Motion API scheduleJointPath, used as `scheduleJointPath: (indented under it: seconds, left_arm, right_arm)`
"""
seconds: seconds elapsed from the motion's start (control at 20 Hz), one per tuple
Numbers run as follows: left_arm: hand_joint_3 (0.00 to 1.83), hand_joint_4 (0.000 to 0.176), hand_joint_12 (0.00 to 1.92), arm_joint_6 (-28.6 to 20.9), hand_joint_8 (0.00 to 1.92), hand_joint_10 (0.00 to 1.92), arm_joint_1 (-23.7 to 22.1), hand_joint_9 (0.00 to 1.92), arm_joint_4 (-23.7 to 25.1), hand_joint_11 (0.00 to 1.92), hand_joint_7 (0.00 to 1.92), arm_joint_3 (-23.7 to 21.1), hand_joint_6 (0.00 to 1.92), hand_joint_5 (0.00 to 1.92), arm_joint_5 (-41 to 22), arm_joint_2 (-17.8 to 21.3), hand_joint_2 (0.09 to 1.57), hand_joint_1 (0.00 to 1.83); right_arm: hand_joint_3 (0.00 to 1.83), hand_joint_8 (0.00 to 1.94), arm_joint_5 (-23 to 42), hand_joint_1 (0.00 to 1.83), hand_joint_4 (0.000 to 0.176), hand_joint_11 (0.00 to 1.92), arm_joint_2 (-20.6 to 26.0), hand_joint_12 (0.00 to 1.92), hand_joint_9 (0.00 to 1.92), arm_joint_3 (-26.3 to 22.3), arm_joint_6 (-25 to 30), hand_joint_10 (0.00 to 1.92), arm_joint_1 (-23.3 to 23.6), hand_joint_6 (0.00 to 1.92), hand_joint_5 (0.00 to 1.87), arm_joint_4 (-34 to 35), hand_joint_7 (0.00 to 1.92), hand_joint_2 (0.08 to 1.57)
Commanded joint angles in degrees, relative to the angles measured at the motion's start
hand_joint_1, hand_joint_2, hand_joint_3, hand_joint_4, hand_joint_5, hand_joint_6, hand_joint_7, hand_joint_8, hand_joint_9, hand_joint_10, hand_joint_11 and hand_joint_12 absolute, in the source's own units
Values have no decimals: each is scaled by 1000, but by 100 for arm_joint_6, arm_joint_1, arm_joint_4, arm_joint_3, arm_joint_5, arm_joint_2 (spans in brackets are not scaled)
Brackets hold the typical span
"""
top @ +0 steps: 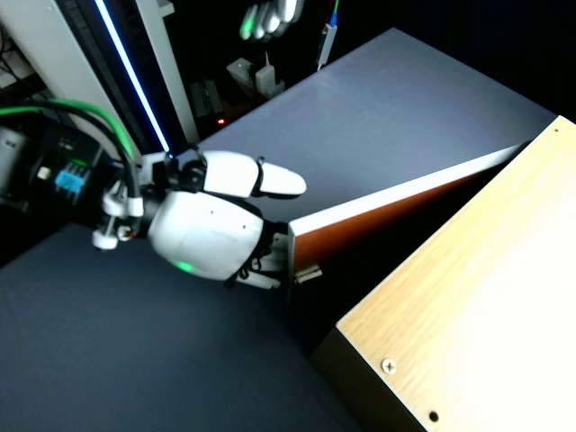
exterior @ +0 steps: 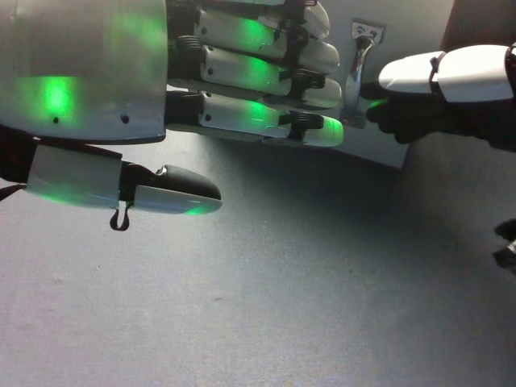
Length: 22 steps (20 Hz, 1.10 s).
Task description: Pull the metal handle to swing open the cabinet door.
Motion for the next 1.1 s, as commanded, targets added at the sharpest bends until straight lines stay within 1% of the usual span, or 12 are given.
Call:
scheduleJointPath:
  seconds: [0.0, 0.2, 0.3, 0.35, 0.4, 0.55, 0.8, 1.05]
  left_arm:
    - [3, 0, 770, 50, 6, 6, -47, 356, -552, 31, 389, 6, 5, 364, -140, 39, 1497, 0]
    - [12, 0, 776, 50, 8, 7, -47, 366, -552, 21, 404, 6, 10, 389, -140, 39, 1522, 0]
    - [9, 0, 779, 50, 10, 8, -47, 374, -552, 30, 415, 6, 9, 393, -140, 39, 1520, 0]
    - [5, 0, 758, 50, 3, 3, -47, 387, -552, 50, 426, 6, 3, 403, -140, 39, 1528, 0]
    - [6, 0, 751, 50, 1, 2, -47, 390, -552, 53, 428, 6, 3, 409, -140, 39, 1533, 0]
    - [16, 0, 756, 50, 2, 2, -47, 378, -552, 61, 413, 6, 0, 394, -140, 39, 1563, 0]
    - [9, 0, 760, 50, 1, 2, -47, 383, -552, 40, 416, 6, 1, 380, -140, 39, 1561, 0]
    - [5, 0, 772, 50, 5, 5, -47, 393, -552, 52, 427, 6, 8, 399, -140, 39, 1555, 0]
  right_arm:
    - [0, 7, 380, 0, 0, 0, 86, 876, 330, -30, 24, 6, 3, 7, 361, 4, 375, 1399]
    - [8, 5, 343, 0, 0, 0, 237, 883, 330, -122, 24, 4, -19, 8, 370, -55, 378, 1423]
    - [27, 1, 326, 4, 0, 0, 294, 852, 308, -165, 24, 0, -24, 0, 337, -108, 347, 1491]
    - [21, 2, 320, 47, 0, 0, 311, 865, 311, -181, 24, 1, -24, 2, 342, -129, 352, 1509]
    - [21, 1, 309, 9, 0, 0, 324, 847, 306, -204, 24, 2, -26, 1, 341, -188, 351, 1530]
    - [16, 5, 305, 0, 0, 0, 327, 856, 324, -243, 24, 7, -63, 10, 372, -414, 371, 1548]
    - [4, 1, 306, 0, 0, 0, 400, 822, 308, -381, 22, 0, -192, 4, 369, -1080, 363, 1550]
    - [0, 1, 305, 0, 0, 0, 406, 799, 310, -364, 22, 0, -243, 0, 356, -1861, 366, 1541]
